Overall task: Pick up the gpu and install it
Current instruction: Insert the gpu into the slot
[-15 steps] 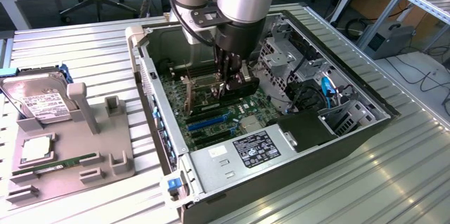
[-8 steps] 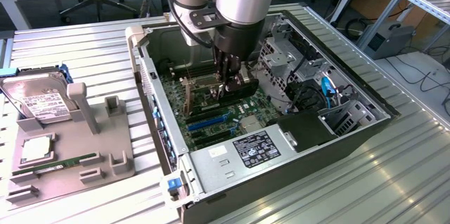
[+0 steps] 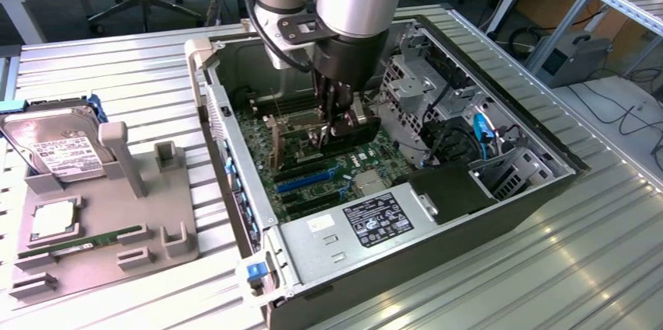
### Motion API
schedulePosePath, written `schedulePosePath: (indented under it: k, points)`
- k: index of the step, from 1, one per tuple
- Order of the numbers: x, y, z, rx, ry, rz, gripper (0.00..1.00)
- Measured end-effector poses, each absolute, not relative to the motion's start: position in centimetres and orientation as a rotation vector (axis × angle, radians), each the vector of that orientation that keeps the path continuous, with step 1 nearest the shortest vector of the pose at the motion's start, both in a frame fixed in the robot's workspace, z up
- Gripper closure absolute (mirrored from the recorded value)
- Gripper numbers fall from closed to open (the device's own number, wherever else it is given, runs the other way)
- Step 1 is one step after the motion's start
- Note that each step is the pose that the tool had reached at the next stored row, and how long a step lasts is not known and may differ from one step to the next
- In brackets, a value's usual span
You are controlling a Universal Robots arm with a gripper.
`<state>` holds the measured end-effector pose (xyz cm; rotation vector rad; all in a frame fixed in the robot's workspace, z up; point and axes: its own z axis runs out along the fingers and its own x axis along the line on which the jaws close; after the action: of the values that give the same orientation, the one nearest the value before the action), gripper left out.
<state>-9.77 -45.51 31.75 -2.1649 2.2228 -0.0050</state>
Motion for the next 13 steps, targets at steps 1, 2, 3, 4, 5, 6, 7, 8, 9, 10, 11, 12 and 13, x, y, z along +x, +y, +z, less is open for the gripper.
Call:
schedulePosePath:
  k: [1, 2, 3, 4, 5, 6, 7, 8, 9, 10, 11, 12, 13]
  points:
    - [-9.78, -45.52, 31.74, -2.165, 2.223, -0.005, 0.73]
    - [-9.79, -45.52, 31.73, -2.165, 2.223, -0.005, 0.73]
    - [-9.82, -45.53, 31.72, -2.165, 2.223, -0.005, 0.73]
    - [-9.83, -45.54, 31.71, -2.165, 2.223, -0.005, 0.73]
    - [-9.84, -45.55, 31.7, -2.165, 2.223, -0.005, 0.73]
    - [-9.86, -45.56, 31.69, -2.165, 2.223, -0.005, 0.73]
    - [-9.89, -45.56, 31.68, -2.165, 2.223, -0.005, 0.73]
    - [-9.91, -45.57, 31.67, -2.165, 2.223, -0.005, 0.73]
    - [-9.93, -45.57, 31.66, -2.165, 2.223, -0.005, 0.73]
    - [-9.97, -45.57, 31.66, -2.165, 2.223, -0.005, 0.73]
    - [-9.98, -45.57, 31.66, -2.165, 2.223, -0.005, 0.73]
    - [-9.99, -45.58, 31.65, -2.165, 2.223, -0.005, 0.73]
    - [-10.0, -45.58, 31.65, -2.165, 2.223, -0.005, 0.73]
